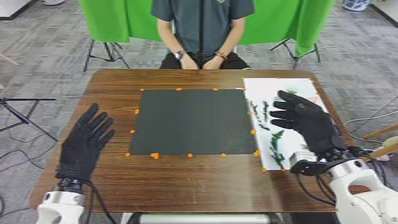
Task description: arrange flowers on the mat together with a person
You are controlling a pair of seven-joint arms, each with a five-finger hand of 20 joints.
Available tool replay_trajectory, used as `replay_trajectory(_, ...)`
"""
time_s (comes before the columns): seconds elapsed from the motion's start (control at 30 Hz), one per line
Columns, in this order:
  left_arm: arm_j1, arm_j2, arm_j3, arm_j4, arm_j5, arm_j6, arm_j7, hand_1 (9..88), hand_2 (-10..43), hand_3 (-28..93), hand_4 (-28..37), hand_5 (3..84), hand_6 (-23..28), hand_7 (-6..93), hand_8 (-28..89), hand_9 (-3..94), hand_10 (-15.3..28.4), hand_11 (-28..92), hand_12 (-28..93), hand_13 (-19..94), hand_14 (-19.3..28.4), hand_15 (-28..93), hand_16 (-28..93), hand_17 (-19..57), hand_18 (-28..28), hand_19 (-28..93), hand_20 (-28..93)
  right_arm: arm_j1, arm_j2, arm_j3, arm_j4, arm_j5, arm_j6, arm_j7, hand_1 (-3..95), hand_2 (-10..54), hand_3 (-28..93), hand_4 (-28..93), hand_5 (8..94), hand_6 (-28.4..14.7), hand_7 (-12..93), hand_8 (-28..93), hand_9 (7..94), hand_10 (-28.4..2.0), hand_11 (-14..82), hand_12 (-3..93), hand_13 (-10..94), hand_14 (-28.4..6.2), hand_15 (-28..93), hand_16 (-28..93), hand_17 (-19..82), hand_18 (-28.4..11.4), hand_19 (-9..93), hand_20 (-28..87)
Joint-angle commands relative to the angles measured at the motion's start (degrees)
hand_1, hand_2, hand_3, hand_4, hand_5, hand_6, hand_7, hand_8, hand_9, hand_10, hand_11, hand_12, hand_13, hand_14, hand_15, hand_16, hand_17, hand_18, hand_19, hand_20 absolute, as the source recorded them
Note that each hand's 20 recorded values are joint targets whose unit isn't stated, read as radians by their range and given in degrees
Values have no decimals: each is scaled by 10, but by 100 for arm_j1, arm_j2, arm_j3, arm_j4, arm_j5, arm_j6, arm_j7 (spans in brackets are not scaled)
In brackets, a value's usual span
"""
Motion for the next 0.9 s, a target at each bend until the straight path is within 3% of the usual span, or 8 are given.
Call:
replay_trajectory(0.03, -56, 24, 79, 66, -46, -30, 41, 275, -2, 654, -272, 227, 7, 193, -105, 176, 99, 192, 180, 159, 109, 116, 74, -131, 214, 369, 103, 64, 29, 25, 15, 31, 21, -20, 151, 72, 856, -230, 364, -60, 129, -82, 370, -147, 125, 232, 324, -142, 252, 247, 76, -225, 477, 283)
replay_trajectory(0.23, 76, -154, 74, 66, -44, -35, -83, 272, -15, 681, -252, 225, 4, 193, -108, 172, 98, 190, 180, 156, 113, 126, 70, -119, 222, 388, 99, -42, -60, 51, -24, -62, -77, 16, 151, 72, 856, -230, 364, -61, 128, -83, 370, -147, 125, 231, 326, -143, 254, 246, 76, -226, 478, 284)
replay_trajectory(0.4, -36, -68, 58, 64, 1, 14, -89, 275, -14, 678, -245, 223, 5, 193, -107, 170, 97, 193, 181, 156, 112, 129, 67, -117, 222, 400, 99, 100, -20, 40, 8, -34, -25, -8, 151, 72, 856, -230, 363, -61, 128, -82, 370, -147, 124, 231, 334, -144, 256, 246, 76, -226, 479, 284)
replay_trajectory(0.5, 72, -192, 90, 65, -106, 72, -138, 274, -16, 680, -243, 222, 5, 194, -107, 169, 97, 194, 180, 158, 112, 133, 67, -115, 222, 408, 103, 87, -50, 28, 10, -61, -39, -1, 152, 72, 856, -230, 362, -61, 128, -82, 370, -147, 125, 231, 335, -145, 257, 244, 76, -226, 479, 284)
replay_trajectory(0.57, 95, -224, 98, 68, -63, -13, -117, 274, -18, 682, -243, 223, 6, 197, -108, 170, 98, 195, 179, 159, 112, 138, 67, -115, 223, 411, 105, 58, -49, 73, -14, -71, -65, -29, 152, 71, 857, -229, 361, -61, 128, -82, 369, -147, 125, 231, 335, -144, 257, 244, 76, -226, 479, 283)
replay_trajectory(0.67, -108, -151, 158, 151, -15, -42, -79, 275, -17, 679, -246, 223, 7, 199, -110, 170, 98, 197, 178, 160, 111, 140, 65, -117, 220, 411, 105, 40, 44, 113, -24, -21, 113, -77, 152, 70, 857, -230, 361, -61, 127, -82, 370, -146, 126, 231, 335, -145, 257, 242, 76, -226, 479, 283)
replay_trajectory(0.77, -64, -85, 105, 102, -15, 11, -54, 275, -15, 678, -249, 224, 8, 199, -110, 171, 98, 199, 178, 160, 111, 142, 64, -119, 217, 411, 106, 74, -13, 50, -5, -37, 113, -75, 152, 70, 856, -230, 361, -61, 128, -82, 370, -147, 126, 231, 336, -144, 257, 242, 76, -226, 479, 283)
replay_trajectory(0.9, 44, -171, 155, 106, -124, 47, -90, 271, -15, 679, -252, 232, 10, 200, -111, 176, 99, 203, 177, 165, 113, 150, 65, -118, 214, 417, 113, 42, -72, 21, 13, -57, -52, -33, 153, 72, 854, -231, 361, -61, 129, -82, 370, -147, 127, 231, 336, -144, 256, 242, 76, -226, 480, 283)
